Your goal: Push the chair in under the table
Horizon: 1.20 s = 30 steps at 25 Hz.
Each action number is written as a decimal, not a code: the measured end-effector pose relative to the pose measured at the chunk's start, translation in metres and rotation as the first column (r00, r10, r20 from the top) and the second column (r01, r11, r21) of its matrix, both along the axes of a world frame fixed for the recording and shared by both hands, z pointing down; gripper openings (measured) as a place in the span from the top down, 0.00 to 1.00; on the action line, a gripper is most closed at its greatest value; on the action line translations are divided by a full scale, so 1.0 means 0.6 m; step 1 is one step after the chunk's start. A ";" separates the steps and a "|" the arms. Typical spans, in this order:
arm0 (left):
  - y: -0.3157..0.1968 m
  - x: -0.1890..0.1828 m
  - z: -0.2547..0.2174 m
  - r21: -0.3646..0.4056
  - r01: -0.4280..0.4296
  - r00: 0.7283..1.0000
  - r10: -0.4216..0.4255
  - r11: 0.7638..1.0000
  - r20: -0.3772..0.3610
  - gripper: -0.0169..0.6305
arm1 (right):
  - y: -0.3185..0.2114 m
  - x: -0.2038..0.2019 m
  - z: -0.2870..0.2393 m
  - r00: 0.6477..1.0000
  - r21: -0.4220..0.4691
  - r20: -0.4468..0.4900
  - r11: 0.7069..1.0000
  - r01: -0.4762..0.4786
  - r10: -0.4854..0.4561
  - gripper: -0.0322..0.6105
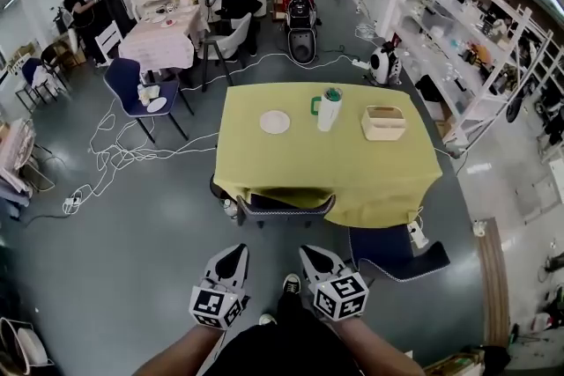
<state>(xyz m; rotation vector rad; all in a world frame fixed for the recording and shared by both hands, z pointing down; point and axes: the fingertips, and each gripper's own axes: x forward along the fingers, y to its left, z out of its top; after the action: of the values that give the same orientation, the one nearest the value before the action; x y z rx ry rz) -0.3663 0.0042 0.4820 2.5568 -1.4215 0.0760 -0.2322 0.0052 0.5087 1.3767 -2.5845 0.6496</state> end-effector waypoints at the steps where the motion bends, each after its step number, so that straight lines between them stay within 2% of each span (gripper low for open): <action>1: 0.012 0.001 0.002 -0.001 -0.005 1.000 0.005 1.000 -0.002 0.96 | 0.013 0.002 0.001 1.000 0.005 -0.010 1.000 -0.006 0.006 0.93; 9: 0.087 0.022 0.010 -0.025 -0.058 0.998 0.057 0.998 -0.028 0.96 | 0.099 0.013 -0.008 0.998 0.022 -0.059 0.999 -0.038 0.039 0.93; 13: 0.106 0.035 0.001 -0.024 -0.070 0.996 0.069 0.997 -0.052 0.96 | 0.121 0.021 -0.010 0.998 0.002 -0.032 0.999 -0.046 0.046 0.93; 17: 0.113 0.057 0.000 -0.013 -0.090 0.995 0.090 0.996 -0.040 0.96 | 0.126 0.039 -0.013 0.998 0.008 -0.015 0.998 -0.060 0.060 0.93; 23: 0.110 0.120 -0.007 -0.015 -0.108 0.994 0.107 0.994 -0.029 0.96 | 0.131 0.087 -0.010 1.000 -0.006 0.007 1.000 -0.027 0.027 0.93; 30: 0.113 0.243 -0.009 -0.013 -0.082 0.996 0.082 0.997 -0.017 0.96 | 0.140 0.199 -0.004 1.000 -0.018 0.008 1.000 0.016 -0.016 0.93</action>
<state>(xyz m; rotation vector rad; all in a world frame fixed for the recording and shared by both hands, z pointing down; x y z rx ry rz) -0.2203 0.0718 0.4767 2.5986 -1.3055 0.0777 -0.1131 0.0889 0.5063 1.3490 -2.5869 0.6756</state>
